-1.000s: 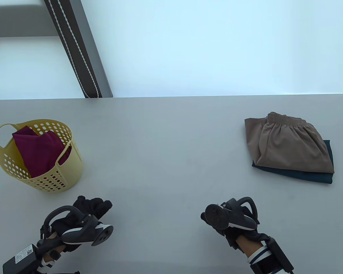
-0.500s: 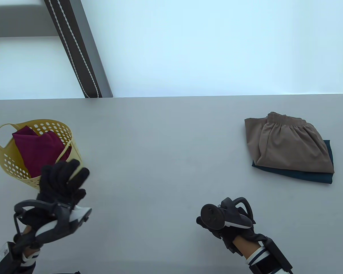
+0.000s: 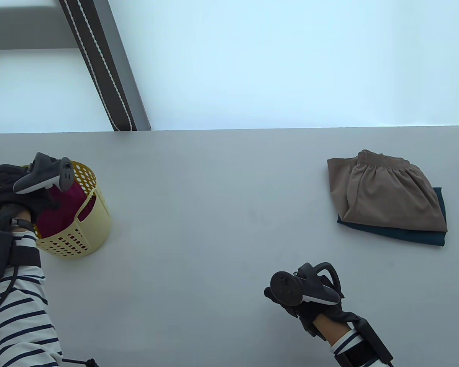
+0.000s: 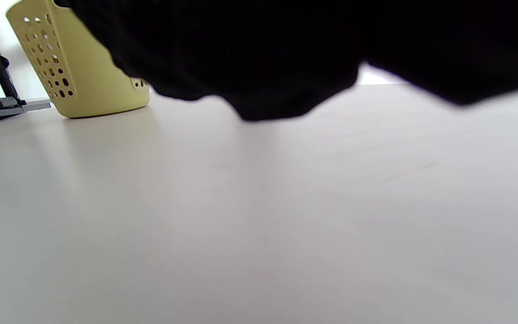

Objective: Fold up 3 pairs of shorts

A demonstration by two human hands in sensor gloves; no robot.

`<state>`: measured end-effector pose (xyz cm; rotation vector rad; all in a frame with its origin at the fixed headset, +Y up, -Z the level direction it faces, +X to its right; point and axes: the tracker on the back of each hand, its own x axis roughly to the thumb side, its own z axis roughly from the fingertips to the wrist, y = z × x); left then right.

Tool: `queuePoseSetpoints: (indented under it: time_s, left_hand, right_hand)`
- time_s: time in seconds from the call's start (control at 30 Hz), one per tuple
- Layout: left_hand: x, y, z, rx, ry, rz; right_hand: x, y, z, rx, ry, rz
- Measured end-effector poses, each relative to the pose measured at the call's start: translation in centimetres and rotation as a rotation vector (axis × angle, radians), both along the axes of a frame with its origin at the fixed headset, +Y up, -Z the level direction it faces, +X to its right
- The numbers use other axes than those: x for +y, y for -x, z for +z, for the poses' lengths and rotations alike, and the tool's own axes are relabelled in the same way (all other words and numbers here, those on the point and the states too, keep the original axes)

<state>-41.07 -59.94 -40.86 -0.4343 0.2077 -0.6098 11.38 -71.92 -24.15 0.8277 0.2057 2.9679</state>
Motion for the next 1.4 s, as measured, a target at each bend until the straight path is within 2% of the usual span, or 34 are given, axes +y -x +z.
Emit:
queuePoseSetpoints:
  time_s: [0.1, 0.17, 0.2, 0.3, 0.4, 0.5, 0.6, 0.63, 0.7, 0.8, 0.87, 0.9, 0.93, 1.0, 1.03, 1.07, 1.17, 1.2, 1.3, 1.37, 1.4]
  left_hand:
    - [-0.7, -0.2, -0.2, 0.005, -0.036, -0.096]
    - [0.1, -0.3, -0.1, 0.002, -0.089, -0.075]
    - [1.0, -0.4, 0.2, -0.002, -0.155, -0.027]
    - [5.7, -0.6, 1.5, -0.016, -0.446, 0.134]
    - [12.1, -1.3, 3.9, -0.062, -0.774, 0.224]
    - [17.5, -2.4, 6.5, -0.134, -0.96, 0.292]
    - [22.9, -4.5, 9.9, -0.264, -1.129, 0.408]
    - [24.5, -5.5, 11.1, -0.316, -1.171, 0.451]
    - [26.2, -7.0, 12.4, -0.389, -1.188, 0.533]
    - [27.1, -10.0, 13.4, -0.512, -1.082, 0.696]
    - [26.2, -12.3, 13.3, -0.582, -0.962, 0.766]
    - [24.9, -14.0, 12.9, -0.628, -0.848, 0.802]
    - [24.0, -14.9, 12.6, -0.647, -0.789, 0.822]
    - [21.0, -17.4, 11.8, -0.699, -0.616, 0.887]
    - [18.6, -19.0, 11.4, -0.72, -0.499, 0.913]
    - [16.8, -20.2, 11.1, -0.735, -0.426, 0.922]
    - [9.6, -23.9, 10.2, -0.762, -0.173, 0.918]
    - [8.0, -24.6, 9.9, -0.763, -0.12, 0.914]
    - [1.4, -27.1, 8.4, -0.735, 0.046, 0.893]
    - [-1.4, -28.0, 7.4, -0.722, 0.056, 0.868]
    - [-2.5, -28.4, 6.7, -0.721, 0.026, 0.837]
  right_hand:
    - [0.0, 0.0, 0.0, 0.002, 0.004, 0.007]
    - [0.0, 0.0, 0.0, 0.003, 0.001, 0.009]
    - [0.0, 0.0, 0.0, 0.003, 0.0, 0.009]
    - [0.0, 0.0, -0.1, 0.0, -0.003, 0.004]
    - [0.0, -0.1, -0.1, -0.003, -0.009, 0.005]
    - [0.1, -0.1, -0.1, -0.005, -0.019, 0.004]
    - [0.1, -0.2, -0.2, -0.009, -0.034, 0.002]
    - [0.2, -0.3, -0.2, -0.012, -0.039, 0.001]
    - [0.3, -0.3, -0.2, -0.017, -0.046, -0.001]
    - [0.5, -0.5, -0.2, -0.019, -0.059, -0.005]
    - [0.7, -0.5, -0.1, -0.017, -0.068, -0.006]
    - [0.8, -0.5, -0.1, -0.015, -0.072, -0.008]
    - [0.8, -0.5, -0.1, -0.015, -0.073, -0.008]
    - [0.8, -0.5, -0.1, -0.013, -0.075, -0.008]
    - [0.8, -0.5, -0.1, -0.012, -0.075, -0.008]
    - [0.8, -0.5, -0.1, -0.011, -0.075, -0.008]
    - [0.9, -0.6, -0.1, -0.012, -0.075, -0.008]
    - [0.9, -0.6, -0.1, -0.013, -0.075, -0.008]
    - [0.8, -0.7, -0.2, -0.021, -0.071, -0.003]
    - [0.6, -0.9, -0.3, -0.03, -0.068, 0.003]
    - [0.6, -0.9, -0.4, -0.033, -0.067, 0.005]
